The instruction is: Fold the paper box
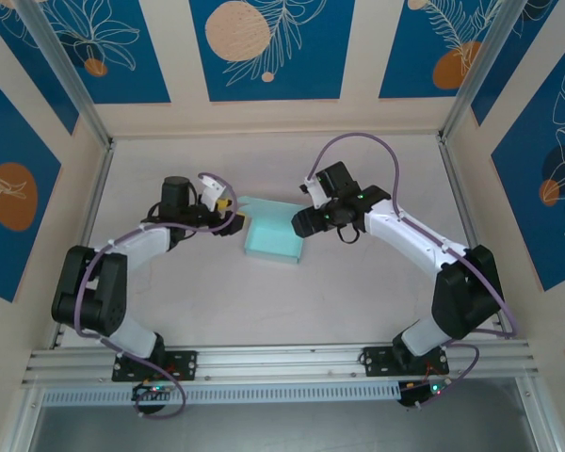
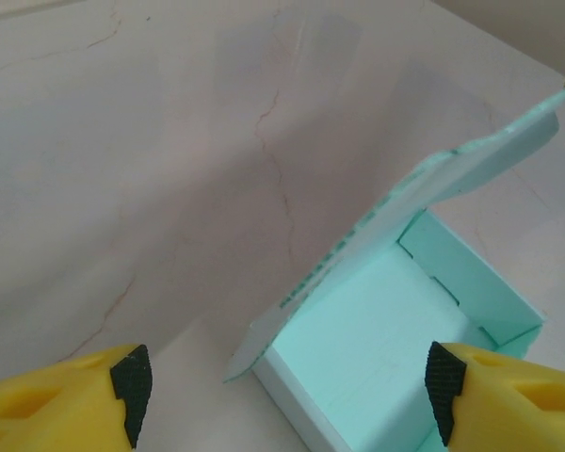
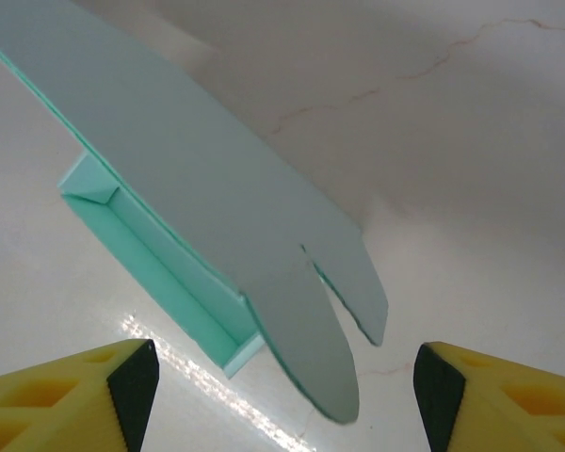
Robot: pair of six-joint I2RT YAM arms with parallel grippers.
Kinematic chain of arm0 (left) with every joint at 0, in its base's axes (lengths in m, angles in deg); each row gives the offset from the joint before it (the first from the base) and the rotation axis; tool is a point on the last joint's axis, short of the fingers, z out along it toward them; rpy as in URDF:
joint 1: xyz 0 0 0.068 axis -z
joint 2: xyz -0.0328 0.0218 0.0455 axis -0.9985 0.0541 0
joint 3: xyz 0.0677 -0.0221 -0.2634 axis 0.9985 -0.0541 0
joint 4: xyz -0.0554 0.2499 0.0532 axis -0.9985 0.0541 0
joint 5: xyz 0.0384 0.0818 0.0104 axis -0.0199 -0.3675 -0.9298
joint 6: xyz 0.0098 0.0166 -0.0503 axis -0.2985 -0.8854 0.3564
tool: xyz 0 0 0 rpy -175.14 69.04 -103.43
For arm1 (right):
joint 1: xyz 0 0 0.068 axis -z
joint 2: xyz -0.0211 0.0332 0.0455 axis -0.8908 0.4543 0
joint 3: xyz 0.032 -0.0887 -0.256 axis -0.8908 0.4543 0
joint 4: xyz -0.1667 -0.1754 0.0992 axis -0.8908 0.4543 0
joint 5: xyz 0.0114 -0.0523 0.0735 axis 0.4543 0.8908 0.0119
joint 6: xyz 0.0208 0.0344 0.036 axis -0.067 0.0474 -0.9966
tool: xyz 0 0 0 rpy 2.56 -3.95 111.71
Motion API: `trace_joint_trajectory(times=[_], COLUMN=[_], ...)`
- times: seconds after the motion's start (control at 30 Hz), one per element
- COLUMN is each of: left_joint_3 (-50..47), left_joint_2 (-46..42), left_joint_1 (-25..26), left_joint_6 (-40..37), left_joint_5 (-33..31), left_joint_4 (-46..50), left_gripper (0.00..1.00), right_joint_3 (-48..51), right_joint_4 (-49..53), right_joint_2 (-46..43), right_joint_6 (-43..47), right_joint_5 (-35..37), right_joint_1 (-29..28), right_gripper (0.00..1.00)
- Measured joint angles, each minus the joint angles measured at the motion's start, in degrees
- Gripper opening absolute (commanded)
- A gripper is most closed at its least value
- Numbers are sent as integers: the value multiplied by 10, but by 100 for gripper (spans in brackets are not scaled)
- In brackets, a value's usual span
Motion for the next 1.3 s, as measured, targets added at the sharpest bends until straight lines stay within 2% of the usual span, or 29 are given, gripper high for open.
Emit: trace_joint_trajectory(times=[0.07, 0.2, 0.4, 0.57, 0.7, 0.87, 1.1, 1.3], left_joint_3=[0, 0, -10, -19, -19, -23, -39, -77], left_joint_2=[3, 18, 41, 60, 75, 76, 75, 63], left_joint_1=[0, 6, 35, 43, 46, 54, 86, 116], left_joint_6=[13, 45, 69, 100, 122, 139, 167, 214], left_joint_5=[-1, -2, -17, -24, -31, -47, -101, -184], left_joint_4=[-18, -42, -65, -104, -127, -149, -178, -238], left_gripper=[71, 68, 66, 55, 43, 35, 15, 7], right_joint_3=[0, 0, 9, 18, 27, 32, 37, 34], right_joint_4=[-11, -32, -51, -63, -72, -79, -94, -104], right_joint_2=[1, 8, 18, 22, 23, 28, 40, 51], right_joint_6=[-4, -15, -24, -30, -39, -55, -96, -156], right_joint_5=[1, 2, 2, 2, 5, 26, 74, 117], right_joint_1=[0, 0, 0, -1, -1, -5, -20, -38], right_gripper=[66, 59, 59, 58, 48, 39, 21, 20])
